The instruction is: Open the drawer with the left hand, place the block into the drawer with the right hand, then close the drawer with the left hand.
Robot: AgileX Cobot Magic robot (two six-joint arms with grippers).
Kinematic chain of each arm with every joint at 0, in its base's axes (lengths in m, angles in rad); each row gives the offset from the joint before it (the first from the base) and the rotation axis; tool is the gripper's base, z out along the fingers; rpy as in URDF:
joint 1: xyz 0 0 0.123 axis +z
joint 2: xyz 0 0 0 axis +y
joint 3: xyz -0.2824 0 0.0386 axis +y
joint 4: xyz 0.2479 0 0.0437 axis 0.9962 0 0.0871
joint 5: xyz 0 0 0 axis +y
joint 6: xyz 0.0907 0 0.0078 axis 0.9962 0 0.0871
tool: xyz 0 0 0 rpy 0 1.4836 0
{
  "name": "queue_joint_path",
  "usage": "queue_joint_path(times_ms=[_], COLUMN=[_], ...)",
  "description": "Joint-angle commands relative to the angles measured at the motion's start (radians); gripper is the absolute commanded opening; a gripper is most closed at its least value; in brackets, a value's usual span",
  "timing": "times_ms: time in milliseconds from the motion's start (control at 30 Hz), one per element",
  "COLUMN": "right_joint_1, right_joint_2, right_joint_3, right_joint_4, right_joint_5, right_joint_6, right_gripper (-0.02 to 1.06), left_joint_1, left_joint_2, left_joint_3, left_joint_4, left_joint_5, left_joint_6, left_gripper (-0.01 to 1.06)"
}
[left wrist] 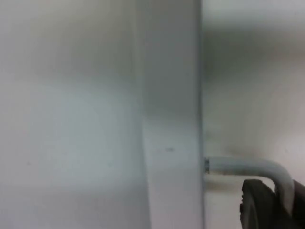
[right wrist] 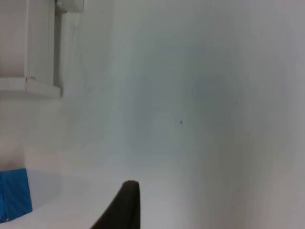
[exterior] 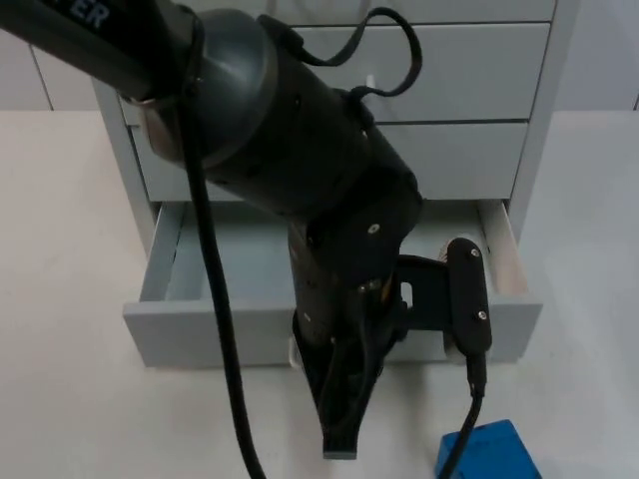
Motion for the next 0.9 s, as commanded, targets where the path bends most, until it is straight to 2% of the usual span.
queue_joint_path(times_ms=[0, 133, 600, 700, 733, 833, 867], right_joint_1=[-0.004, -0.004, -0.004, -0.004, -0.004, -0.004, -0.004], right_joint_2=[0.000, 0.000, 0.000, 0.000, 0.000, 0.000, 0.000], right_joint_3=[-0.005, -0.005, -0.005, -0.005, -0.005, -0.005, -0.005], right_joint_4=[0.002, 0.002, 0.002, 0.002, 0.002, 0.005, 0.005], right_joint_5=[-0.005, -0.007, -0.011, -0.011, -0.011, -0.012, -0.012], right_joint_6=[-0.001, -0.001, -0.001, -0.001, -0.001, -0.001, -0.001], right_gripper=[1.05, 1.05, 1.05, 1.05, 1.05, 1.05, 1.05], left_joint_1=[-0.022, -0.022, -0.022, -0.022, -0.022, -0.022, -0.022], left_joint_2=[0.009, 0.010, 0.009, 0.009, 0.009, 0.009, 0.009], left_joint_3=[0.019, 0.019, 0.019, 0.019, 0.019, 0.019, 0.019], left_joint_4=[-0.108, -0.152, -0.141, -0.141, -0.141, -0.148, -0.148], left_joint_5=[0.070, 0.095, 0.071, 0.066, 0.066, 0.066, 0.066], left_joint_6=[0.102, 0.185, 0.181, 0.174, 0.174, 0.171, 0.171], left_gripper=[0.00, 0.00, 0.00, 0.15, 0.15, 0.41, 0.41])
